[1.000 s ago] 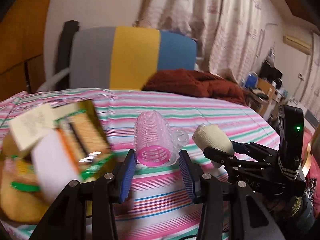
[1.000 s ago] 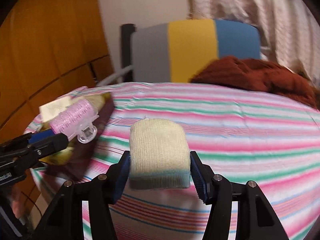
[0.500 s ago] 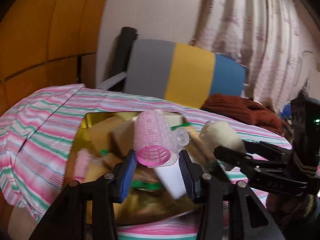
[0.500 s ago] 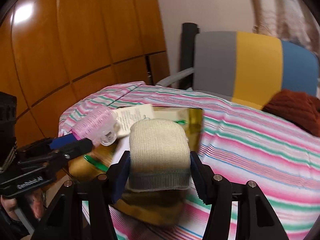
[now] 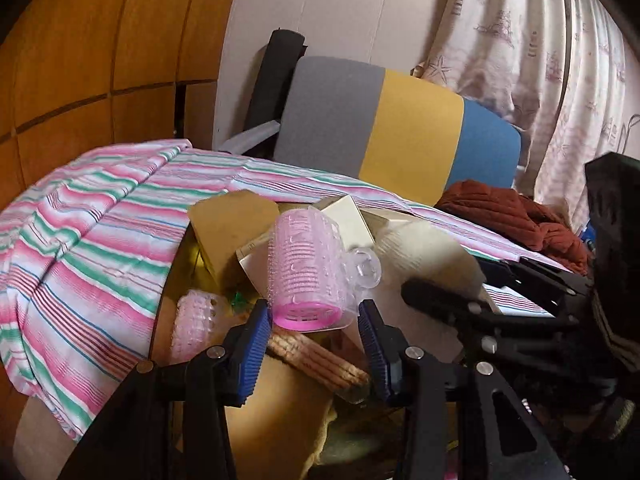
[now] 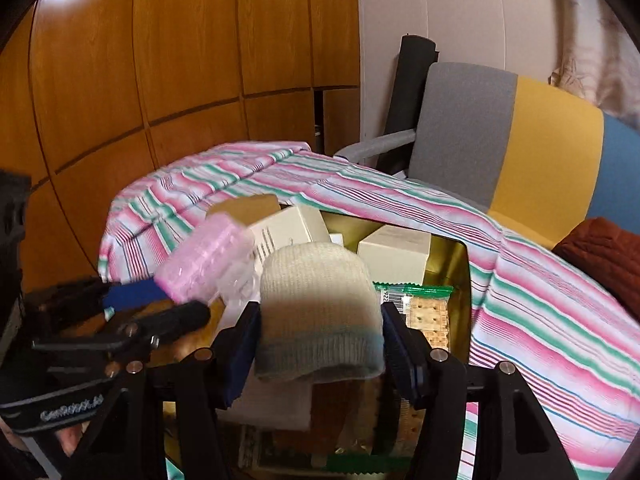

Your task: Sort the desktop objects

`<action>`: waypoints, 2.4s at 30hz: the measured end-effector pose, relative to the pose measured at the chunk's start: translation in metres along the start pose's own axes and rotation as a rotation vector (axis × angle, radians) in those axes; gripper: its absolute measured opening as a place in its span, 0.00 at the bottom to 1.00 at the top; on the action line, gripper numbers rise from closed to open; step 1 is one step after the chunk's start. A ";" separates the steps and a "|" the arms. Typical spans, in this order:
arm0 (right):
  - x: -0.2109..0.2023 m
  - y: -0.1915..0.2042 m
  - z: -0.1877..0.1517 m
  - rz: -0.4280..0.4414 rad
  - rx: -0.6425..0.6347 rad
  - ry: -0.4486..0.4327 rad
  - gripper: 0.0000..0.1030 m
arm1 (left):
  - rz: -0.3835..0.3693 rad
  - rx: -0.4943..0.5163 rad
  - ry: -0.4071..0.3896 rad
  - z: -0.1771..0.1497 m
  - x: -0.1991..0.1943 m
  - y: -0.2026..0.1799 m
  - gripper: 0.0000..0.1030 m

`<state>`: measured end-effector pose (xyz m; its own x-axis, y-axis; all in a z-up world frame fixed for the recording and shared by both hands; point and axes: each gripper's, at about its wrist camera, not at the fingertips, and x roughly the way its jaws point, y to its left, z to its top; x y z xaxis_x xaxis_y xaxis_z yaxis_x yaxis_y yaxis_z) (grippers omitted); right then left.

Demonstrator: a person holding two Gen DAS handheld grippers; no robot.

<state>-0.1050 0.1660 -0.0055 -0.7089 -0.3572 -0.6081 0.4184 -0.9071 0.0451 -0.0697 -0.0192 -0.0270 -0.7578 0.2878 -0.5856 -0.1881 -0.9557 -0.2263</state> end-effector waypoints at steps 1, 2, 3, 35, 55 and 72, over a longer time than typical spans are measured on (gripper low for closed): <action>-0.001 0.000 -0.001 -0.003 0.004 -0.004 0.59 | -0.005 -0.009 -0.001 -0.001 -0.002 0.002 0.44; -0.003 -0.001 -0.001 -0.006 0.007 -0.008 0.61 | -0.001 -0.011 -0.001 -0.004 -0.003 0.004 0.44; -0.004 -0.001 -0.002 -0.008 0.011 -0.013 0.64 | 0.004 -0.012 0.000 -0.006 -0.005 0.005 0.44; -0.033 -0.009 -0.015 0.007 0.107 -0.108 0.69 | 0.043 0.026 -0.025 -0.001 -0.014 0.002 0.45; -0.069 0.009 -0.036 -0.222 0.200 -0.113 0.93 | 0.304 0.003 -0.080 -0.009 -0.047 -0.004 0.57; -0.094 0.049 -0.052 -0.378 0.217 -0.073 1.00 | 0.478 0.009 -0.031 -0.027 -0.071 -0.013 0.57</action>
<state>0.0122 0.1671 0.0126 -0.8307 0.0007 -0.5566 -0.0011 -1.0000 0.0005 0.0039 -0.0259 -0.0036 -0.7787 -0.1857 -0.5993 0.1807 -0.9811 0.0693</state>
